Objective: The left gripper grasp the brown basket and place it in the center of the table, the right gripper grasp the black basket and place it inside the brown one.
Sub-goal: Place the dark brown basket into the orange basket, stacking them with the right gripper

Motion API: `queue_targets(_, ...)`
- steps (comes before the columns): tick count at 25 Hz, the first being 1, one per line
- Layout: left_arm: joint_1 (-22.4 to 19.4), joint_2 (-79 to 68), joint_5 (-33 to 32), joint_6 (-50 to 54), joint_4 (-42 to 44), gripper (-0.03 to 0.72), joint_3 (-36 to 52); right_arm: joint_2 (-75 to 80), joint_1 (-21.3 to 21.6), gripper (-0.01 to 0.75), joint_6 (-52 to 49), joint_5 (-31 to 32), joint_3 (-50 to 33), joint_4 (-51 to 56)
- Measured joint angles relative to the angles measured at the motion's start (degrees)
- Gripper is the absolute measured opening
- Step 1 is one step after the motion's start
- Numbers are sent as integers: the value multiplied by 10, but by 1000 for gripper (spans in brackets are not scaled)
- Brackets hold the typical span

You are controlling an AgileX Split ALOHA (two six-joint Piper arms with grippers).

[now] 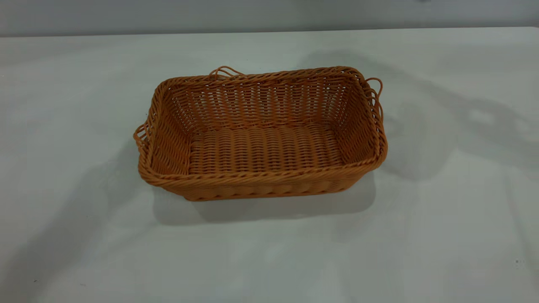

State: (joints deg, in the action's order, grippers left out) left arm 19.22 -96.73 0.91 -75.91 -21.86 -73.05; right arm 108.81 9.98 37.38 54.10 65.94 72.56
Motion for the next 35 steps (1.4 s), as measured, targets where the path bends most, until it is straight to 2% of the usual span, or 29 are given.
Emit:
queue_targets(4, -15, 85, 0, 81, 0, 436, 0, 6, -100, 98, -18, -45, 7, -93)
queue_targets(8, -15, 142, -1, 118, 0, 436, 2, 46, -197, 98, -74, -54, 63, -234)
queue_targets(12, -15, 173, -9, 132, 0, 436, 6, 105, -256, 99, -130, -55, 132, -339)
queue_targets(16, -15, 178, -48, 155, 0, 436, 7, 155, -271, 99, -159, -71, 159, -360)
queue_targets(28, -15, 178, -175, 182, 4, 436, 13, 218, -271, 102, -167, -107, 164, -361)
queue_targets(35, -15, 178, -198, 182, 5, 436, 13, 218, -249, 107, -169, -103, 165, -376)
